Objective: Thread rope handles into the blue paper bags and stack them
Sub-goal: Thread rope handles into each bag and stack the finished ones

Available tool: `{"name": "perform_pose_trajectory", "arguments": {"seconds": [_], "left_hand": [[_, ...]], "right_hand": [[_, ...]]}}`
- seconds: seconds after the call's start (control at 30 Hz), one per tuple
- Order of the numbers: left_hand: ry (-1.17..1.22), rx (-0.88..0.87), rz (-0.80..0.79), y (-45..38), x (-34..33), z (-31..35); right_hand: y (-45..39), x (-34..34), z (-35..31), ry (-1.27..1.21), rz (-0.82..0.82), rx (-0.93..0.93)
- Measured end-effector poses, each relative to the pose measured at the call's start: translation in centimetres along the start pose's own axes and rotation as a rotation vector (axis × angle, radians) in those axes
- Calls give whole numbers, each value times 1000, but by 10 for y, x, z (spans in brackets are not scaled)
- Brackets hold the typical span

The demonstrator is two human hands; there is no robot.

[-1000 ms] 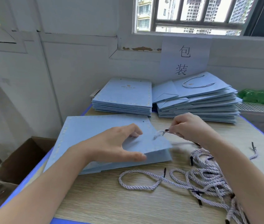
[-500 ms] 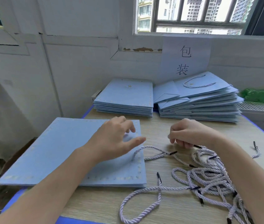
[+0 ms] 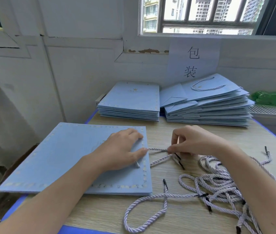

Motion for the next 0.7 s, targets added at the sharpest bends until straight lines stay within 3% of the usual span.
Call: {"name": "perform_pose_trajectory", "arguments": {"seconds": [0.17, 0.43, 0.6, 0.7], "left_hand": [[36, -50, -77, 5, -4, 11], [36, -51, -64, 5, -1, 12], [0, 13, -4, 2, -2, 7], [2, 26, -46, 2, -4, 5]], "right_hand": [[-1, 5, 5, 128, 84, -24], [0, 5, -2, 241, 30, -6], [1, 7, 5, 334, 44, -58], [-3, 7, 6, 308, 102, -21]]}}
Point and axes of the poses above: each hand's wrist, its own y-axis away from the middle knuckle, its own x-axis out of the back of the hand, z = x × y, the point moved 6 cm from there along -y, towards the middle knuckle, and after that the axes turned 15 degrees about x, right-handed, at the moved point
